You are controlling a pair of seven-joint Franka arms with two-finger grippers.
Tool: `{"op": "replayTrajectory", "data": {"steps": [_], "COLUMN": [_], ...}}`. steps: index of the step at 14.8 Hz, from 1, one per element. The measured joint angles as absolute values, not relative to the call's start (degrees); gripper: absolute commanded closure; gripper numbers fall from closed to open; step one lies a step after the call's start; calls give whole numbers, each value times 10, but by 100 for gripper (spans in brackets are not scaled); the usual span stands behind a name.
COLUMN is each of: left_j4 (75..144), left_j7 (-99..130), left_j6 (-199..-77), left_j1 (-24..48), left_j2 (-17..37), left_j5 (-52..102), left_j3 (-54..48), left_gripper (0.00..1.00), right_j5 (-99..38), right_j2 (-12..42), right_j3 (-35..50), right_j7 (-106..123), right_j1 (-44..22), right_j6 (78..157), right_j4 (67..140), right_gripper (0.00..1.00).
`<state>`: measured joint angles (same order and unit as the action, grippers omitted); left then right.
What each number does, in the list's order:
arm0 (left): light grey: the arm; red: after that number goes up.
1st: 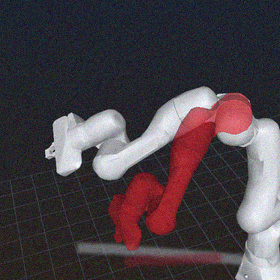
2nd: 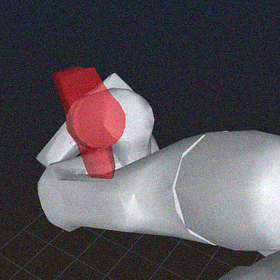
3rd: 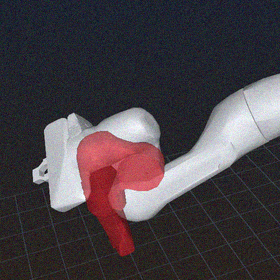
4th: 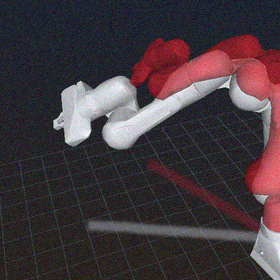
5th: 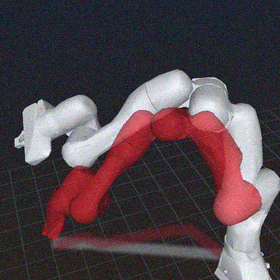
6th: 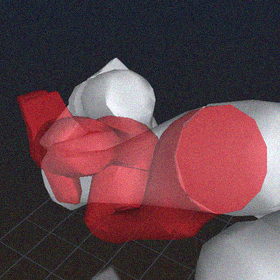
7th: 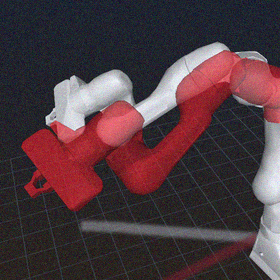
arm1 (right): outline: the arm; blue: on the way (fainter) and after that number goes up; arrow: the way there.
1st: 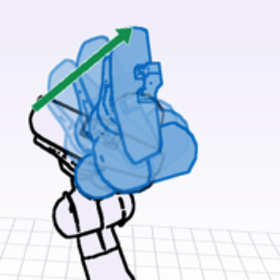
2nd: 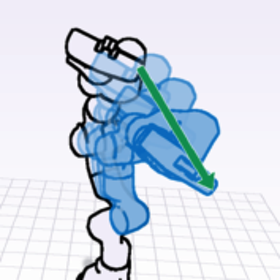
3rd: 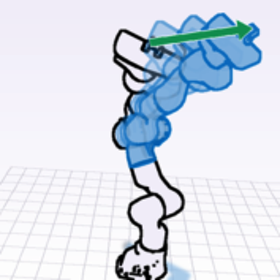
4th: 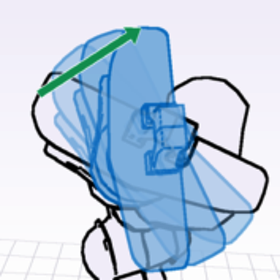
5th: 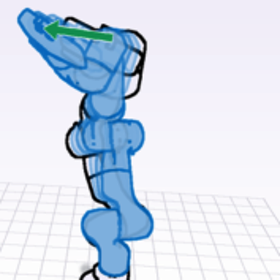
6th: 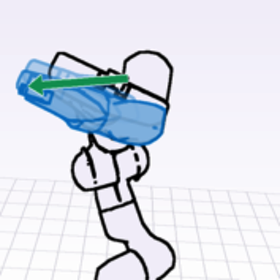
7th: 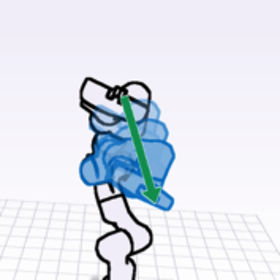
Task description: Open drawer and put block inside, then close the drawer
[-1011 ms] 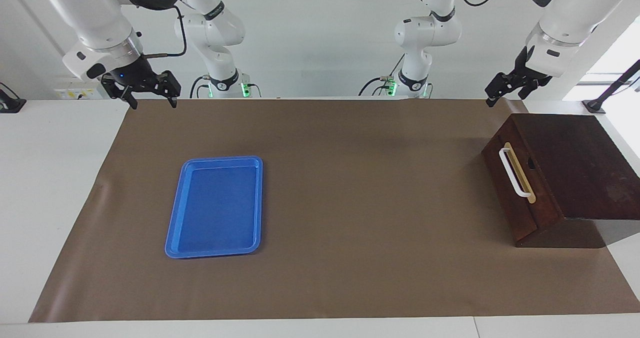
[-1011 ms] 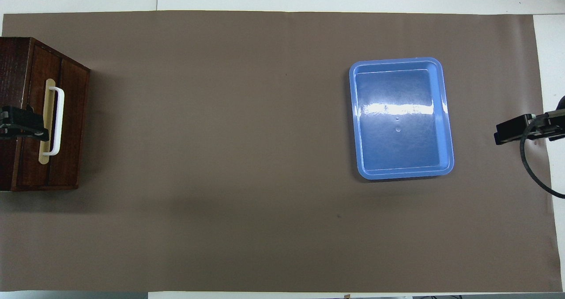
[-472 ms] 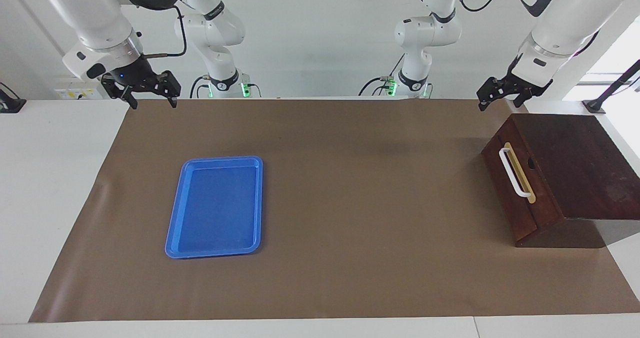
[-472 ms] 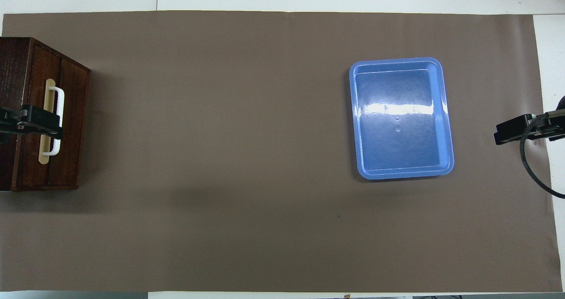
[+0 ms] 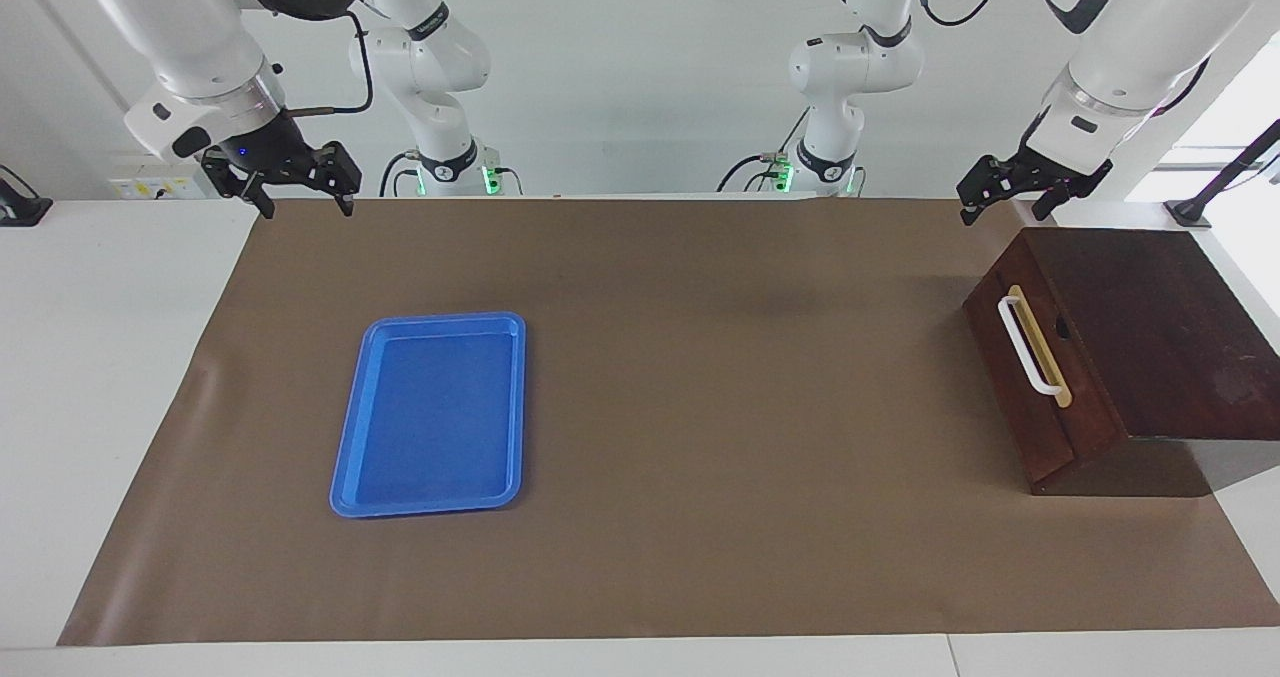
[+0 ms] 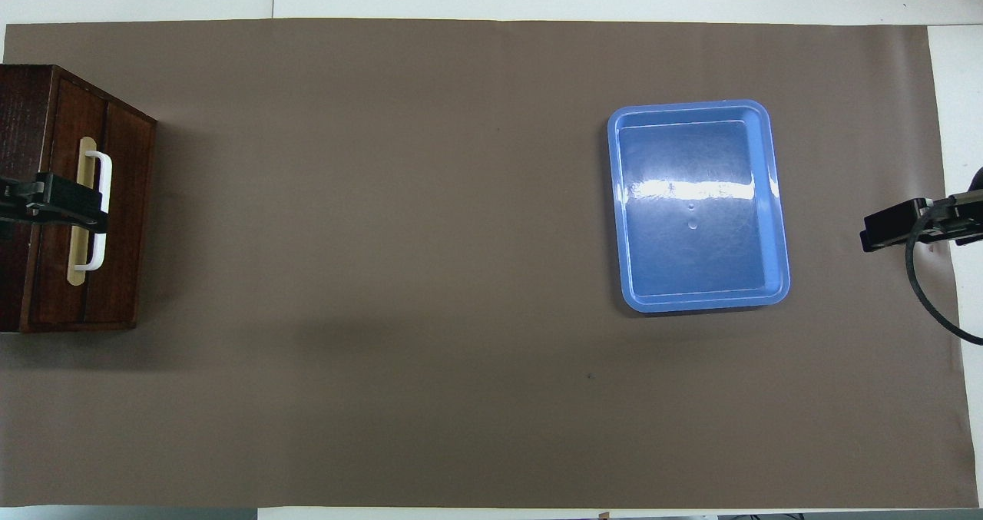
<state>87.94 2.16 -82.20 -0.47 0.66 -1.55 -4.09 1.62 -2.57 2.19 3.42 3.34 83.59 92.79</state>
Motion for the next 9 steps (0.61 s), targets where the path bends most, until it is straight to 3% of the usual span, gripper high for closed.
{"op": "replayTrajectory", "data": {"steps": [9], "left_j4": [920], "left_j7": [20], "left_j6": [-855], "left_j1": [-4], "left_j2": [12], "left_j5": [-15], "left_j3": [-53], "left_gripper": [0], "right_j5": [16], "right_j2": [-26], "right_j3": [22], "right_j7": [34], "right_j1": [34], "right_j6": [836], "right_j4": [928], "right_gripper": [0]}}
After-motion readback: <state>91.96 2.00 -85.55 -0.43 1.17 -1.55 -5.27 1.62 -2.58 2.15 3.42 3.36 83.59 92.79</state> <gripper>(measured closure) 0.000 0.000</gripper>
